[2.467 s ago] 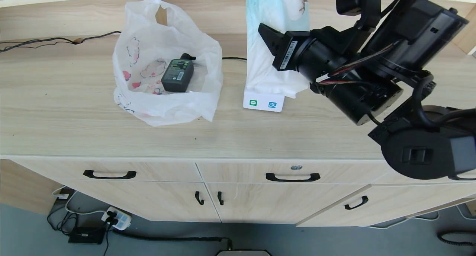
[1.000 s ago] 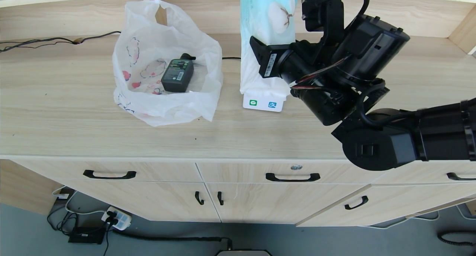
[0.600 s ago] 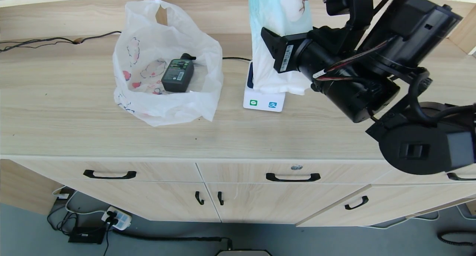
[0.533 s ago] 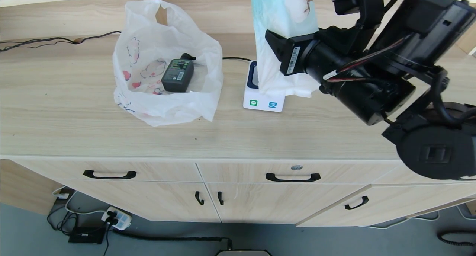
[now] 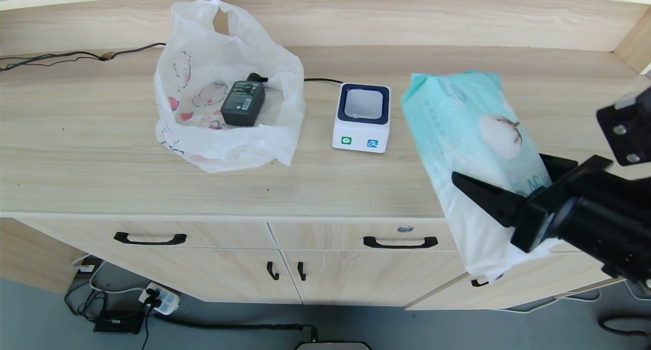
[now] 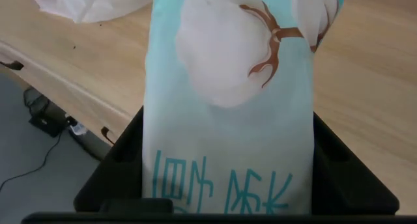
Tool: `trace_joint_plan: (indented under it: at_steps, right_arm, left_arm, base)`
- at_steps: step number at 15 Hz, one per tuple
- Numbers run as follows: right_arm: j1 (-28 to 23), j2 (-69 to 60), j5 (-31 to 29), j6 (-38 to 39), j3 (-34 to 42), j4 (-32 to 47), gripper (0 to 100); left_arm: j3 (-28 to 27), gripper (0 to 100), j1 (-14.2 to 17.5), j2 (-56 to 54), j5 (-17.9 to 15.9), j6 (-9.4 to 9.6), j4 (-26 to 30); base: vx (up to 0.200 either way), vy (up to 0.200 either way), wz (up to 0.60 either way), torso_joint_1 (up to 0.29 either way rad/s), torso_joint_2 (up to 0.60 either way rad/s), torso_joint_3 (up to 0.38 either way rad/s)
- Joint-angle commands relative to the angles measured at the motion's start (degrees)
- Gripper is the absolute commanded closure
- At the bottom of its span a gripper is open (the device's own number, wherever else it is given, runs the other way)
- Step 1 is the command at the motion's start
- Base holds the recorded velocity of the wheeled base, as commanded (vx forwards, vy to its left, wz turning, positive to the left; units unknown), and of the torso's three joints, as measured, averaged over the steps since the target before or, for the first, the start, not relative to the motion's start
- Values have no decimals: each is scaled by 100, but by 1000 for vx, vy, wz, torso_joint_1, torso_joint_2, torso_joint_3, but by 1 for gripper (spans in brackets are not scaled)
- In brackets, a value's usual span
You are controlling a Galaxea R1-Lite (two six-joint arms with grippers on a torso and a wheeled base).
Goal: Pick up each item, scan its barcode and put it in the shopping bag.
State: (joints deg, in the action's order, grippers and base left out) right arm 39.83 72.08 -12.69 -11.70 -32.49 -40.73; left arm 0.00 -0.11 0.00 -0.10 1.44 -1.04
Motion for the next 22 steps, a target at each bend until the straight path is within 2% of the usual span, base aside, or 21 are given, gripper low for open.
trace_joint_plan:
  at_steps: [1,2,3,4,17,19,22]
  right_arm:
    - [-168,-1153,-14,142,920,39,100]
    - [-247,-1161,-23,195,920,39,100]
    - [-792,-1161,3,291,823,39,100]
    - [-1100,-1161,30,309,761,39,100]
    - [-1346,-1390,21,634,920,47,100]
    - [-1390,-1074,91,661,551,47,100]
    - [-1513,-116,592,643,-583,56,100]
  left_arm:
    - [0,0,-7,9,1,-3,-11]
    - [0,0,2,9,1,-3,-11]
    - [0,0,2,9,1,-12,-11]
    - [0,0,2,9,1,-12,-19]
    - [0,0,2,9,10,-91,-11]
    - [0,0,2,9,10,-100,-19]
    - [0,0,2,9,10,-91,-37]
  base:
    - [0,0,0,0,0,0]
    - [0,0,0,0,0,0]
    - [0,200,0,-2,-2,2]
    - [0,200,0,2,-2,2]
    - [0,200,0,3,2,2]
    - [0,200,0,2,0,2]
    - [0,0,0,0,0,0]
